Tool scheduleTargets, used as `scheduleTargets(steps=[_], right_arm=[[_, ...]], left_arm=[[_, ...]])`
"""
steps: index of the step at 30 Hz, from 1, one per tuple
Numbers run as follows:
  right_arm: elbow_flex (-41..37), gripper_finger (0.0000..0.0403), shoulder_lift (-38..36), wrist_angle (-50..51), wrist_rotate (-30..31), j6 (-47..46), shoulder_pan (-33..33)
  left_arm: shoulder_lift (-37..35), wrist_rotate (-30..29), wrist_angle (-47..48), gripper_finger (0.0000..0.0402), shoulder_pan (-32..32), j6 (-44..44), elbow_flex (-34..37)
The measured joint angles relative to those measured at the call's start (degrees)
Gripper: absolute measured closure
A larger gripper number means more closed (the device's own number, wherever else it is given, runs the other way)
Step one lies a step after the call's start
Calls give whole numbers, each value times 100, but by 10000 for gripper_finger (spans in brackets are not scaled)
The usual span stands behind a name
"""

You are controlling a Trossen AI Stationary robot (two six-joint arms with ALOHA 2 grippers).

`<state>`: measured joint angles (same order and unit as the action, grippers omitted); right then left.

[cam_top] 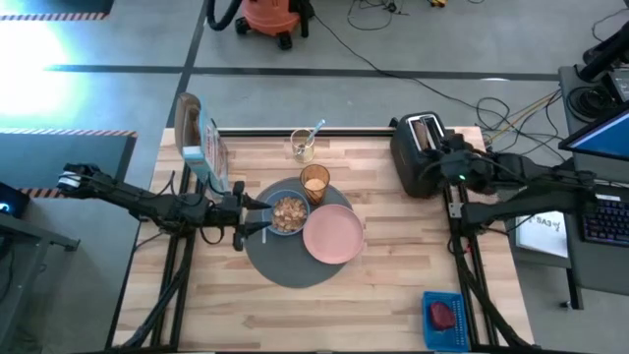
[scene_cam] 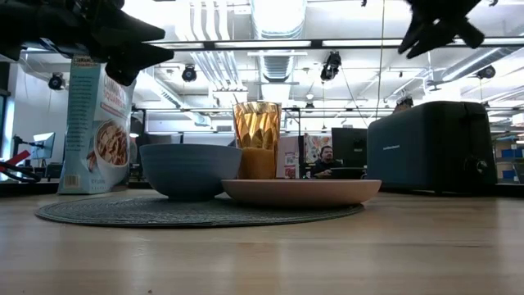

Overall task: Arrange a breakfast setting
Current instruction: Put the bread on the pink plate

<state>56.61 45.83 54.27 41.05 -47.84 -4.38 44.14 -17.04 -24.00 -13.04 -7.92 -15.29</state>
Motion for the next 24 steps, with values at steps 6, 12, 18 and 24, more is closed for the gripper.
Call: scheduleTargets(steps=[6, 12, 18, 24], right_arm=[[306, 257, 474, 263, -908, 555, -1081], [975, 224, 924, 1211, -968, 532, -2205], [1327, 239, 1350, 1248, -1472, 995, -2883], [1355, 252, 1894, 1266, -1594, 1334, -3218]], left_arm=[[-20, 129, 76, 188, 0, -11, 0], [-70, 377, 154, 188, 1, -35, 0], [-101, 465, 217, 188, 0, -59, 0], [-118, 620, 296, 188, -2, -88, 0]])
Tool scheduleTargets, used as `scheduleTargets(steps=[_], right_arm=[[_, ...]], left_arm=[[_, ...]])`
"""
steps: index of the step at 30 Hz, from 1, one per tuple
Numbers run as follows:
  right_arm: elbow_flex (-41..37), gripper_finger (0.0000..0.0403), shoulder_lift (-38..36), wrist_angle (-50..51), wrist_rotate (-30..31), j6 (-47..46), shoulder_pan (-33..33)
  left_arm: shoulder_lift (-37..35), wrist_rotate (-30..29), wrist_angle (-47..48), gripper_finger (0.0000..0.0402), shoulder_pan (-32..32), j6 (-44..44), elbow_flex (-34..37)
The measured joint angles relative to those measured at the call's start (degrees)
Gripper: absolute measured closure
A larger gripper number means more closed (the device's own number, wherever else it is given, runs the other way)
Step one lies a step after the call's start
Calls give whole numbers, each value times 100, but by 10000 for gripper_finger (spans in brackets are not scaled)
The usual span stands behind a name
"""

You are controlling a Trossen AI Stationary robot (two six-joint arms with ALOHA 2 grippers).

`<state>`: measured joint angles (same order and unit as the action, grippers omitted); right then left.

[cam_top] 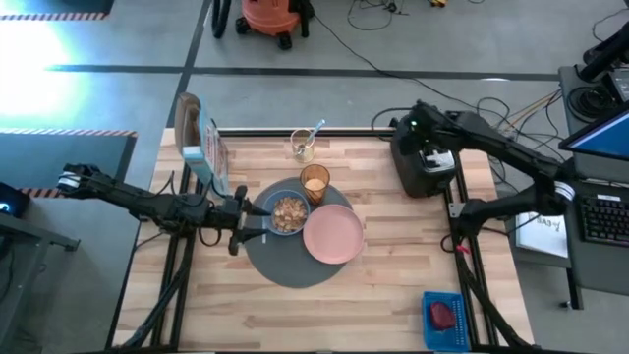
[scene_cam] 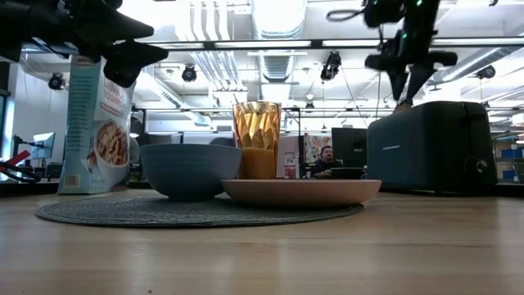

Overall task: Arrange a breakfast setting
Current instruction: Put the bread on the pink plate

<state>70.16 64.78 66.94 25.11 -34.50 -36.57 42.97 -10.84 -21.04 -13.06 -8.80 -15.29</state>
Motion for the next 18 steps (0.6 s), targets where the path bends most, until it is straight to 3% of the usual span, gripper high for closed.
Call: scheduleTargets(steps=[18], right_arm=[[-5, 274, 660, -86, 291, 477, -506]], left_arm=[[-316, 108, 500, 188, 0, -142, 5]])
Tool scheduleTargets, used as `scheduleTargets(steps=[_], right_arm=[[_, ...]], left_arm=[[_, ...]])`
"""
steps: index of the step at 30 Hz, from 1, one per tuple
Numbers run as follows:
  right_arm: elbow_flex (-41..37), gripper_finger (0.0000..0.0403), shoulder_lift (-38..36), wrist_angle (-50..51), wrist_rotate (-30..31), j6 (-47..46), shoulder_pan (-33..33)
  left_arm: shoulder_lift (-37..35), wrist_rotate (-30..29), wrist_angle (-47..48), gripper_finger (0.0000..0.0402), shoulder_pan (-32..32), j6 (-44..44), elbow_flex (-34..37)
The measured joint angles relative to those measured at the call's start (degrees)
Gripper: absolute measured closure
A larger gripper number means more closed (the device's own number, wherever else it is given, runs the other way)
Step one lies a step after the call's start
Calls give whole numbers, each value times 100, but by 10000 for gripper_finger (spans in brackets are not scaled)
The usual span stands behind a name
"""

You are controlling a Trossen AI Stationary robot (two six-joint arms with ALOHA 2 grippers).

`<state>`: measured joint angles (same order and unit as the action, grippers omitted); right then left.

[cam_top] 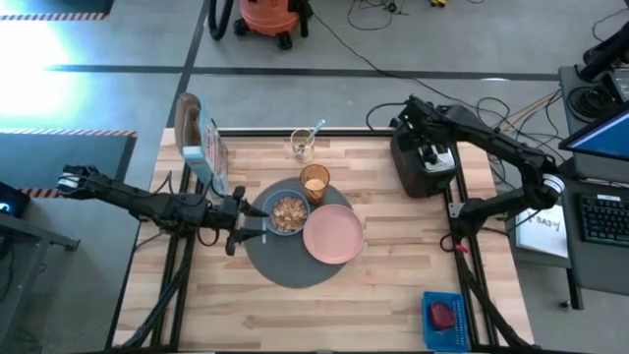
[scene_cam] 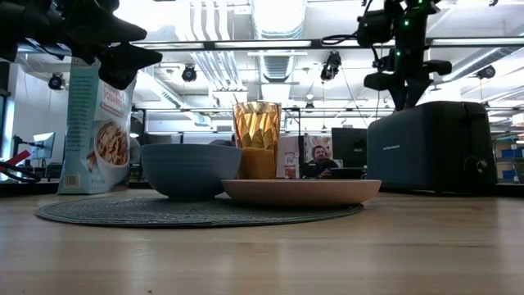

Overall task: Arrange a breakfast setting
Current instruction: Put the bread on the pink plate

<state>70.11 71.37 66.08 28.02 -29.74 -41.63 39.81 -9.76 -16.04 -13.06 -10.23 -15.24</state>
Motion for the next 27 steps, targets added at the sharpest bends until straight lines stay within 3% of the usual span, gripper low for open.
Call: scheduleTargets(steps=[13, 27], right_arm=[[0, 340, 90, -211, -68, 34, -4], [-4, 345, 528, -226, 75, 262, -4]], left_arm=[[-15, -7, 70, 188, 0, 23, 4], [-15, 17, 80, 188, 0, 15, 4]])
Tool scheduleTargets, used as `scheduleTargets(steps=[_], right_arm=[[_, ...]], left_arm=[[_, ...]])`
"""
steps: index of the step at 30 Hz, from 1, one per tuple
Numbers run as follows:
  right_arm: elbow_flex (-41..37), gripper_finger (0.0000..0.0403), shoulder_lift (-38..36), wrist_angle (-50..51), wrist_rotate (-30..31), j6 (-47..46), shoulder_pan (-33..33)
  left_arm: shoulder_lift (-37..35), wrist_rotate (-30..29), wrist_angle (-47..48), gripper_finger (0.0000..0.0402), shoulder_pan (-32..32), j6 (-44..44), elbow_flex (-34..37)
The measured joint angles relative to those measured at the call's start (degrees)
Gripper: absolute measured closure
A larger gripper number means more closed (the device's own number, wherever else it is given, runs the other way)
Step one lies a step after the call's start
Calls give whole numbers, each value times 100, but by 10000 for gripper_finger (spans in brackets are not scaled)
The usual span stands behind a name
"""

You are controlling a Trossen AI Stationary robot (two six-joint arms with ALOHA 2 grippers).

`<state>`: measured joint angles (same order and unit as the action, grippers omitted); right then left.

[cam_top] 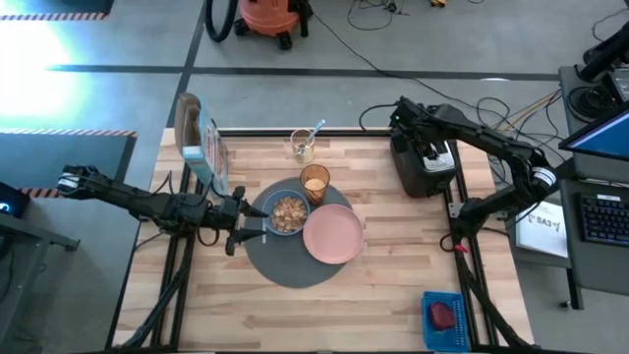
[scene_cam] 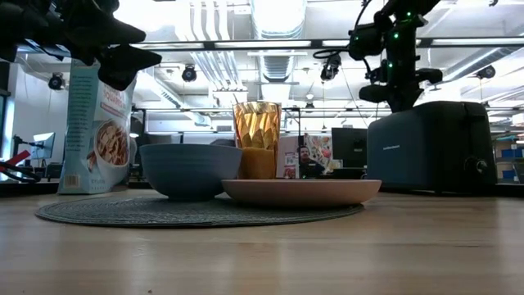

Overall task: Arrange a breakfast setting
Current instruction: Put the bread on the pink plate

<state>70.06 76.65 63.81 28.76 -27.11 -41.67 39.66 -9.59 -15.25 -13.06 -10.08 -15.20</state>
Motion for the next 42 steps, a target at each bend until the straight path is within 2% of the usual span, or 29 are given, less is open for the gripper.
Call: scheduleTargets(steps=[7, 17, 22, 32, 39, 42], right_arm=[[-18, 387, -389, -11, 49, 13, 1], [-18, 392, -1052, -10, 56, -76, 4], [-18, 393, -1476, -13, -197, -180, 6], [-15, 393, -2316, -571, -955, -307, 15], [-9, 393, -2436, -1228, -2365, -575, 139], [-9, 394, -2296, -1321, -2625, -689, 471]], left_arm=[[0, 7, -2, 188, 0, -5, 0], [0, 10, -12, 188, 0, -151, 0], [0, 12, -19, 188, 0, -295, 0], [0, 12, -170, 188, 0, -270, 2], [2, 12, -184, 188, 0, -270, 2], [2, 6, -195, 188, 0, -270, 2]])
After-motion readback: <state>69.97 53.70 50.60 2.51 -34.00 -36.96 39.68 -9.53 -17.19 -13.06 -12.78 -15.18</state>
